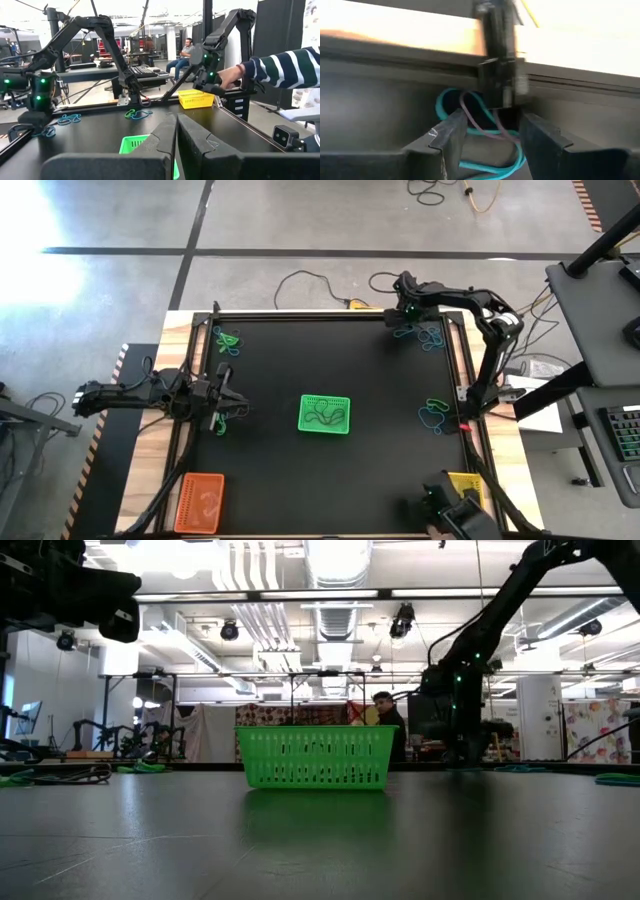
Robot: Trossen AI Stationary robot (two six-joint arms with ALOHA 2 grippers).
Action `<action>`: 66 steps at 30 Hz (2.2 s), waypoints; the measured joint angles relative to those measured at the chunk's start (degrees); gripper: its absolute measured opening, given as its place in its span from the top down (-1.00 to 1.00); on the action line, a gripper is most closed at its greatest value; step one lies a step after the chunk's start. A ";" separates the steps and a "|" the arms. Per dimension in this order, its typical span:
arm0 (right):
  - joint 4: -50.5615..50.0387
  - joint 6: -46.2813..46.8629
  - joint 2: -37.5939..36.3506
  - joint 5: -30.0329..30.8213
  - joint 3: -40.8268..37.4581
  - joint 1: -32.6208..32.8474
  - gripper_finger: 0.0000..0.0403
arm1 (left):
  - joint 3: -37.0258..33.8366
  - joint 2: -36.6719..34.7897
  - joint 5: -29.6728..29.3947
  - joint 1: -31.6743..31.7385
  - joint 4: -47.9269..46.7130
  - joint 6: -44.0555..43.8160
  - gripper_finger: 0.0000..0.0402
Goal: Sort rubber bands into baskets
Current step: Put the violet rubber band into the green basket
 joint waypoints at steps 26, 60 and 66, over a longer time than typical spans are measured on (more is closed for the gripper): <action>2.12 2.33 -0.11 1.12 -1.18 0.04 0.93 | 0.00 0.02 0.00 0.00 0.00 0.00 1.00; -0.06 -0.08 -14.23 1.48 -1.31 28.37 0.95 | 0.00 0.04 -0.01 0.00 0.01 0.00 1.00; -8.10 0.10 -13.88 1.47 -1.29 28.33 0.95 | 0.00 0.04 -0.02 0.00 0.02 0.00 1.00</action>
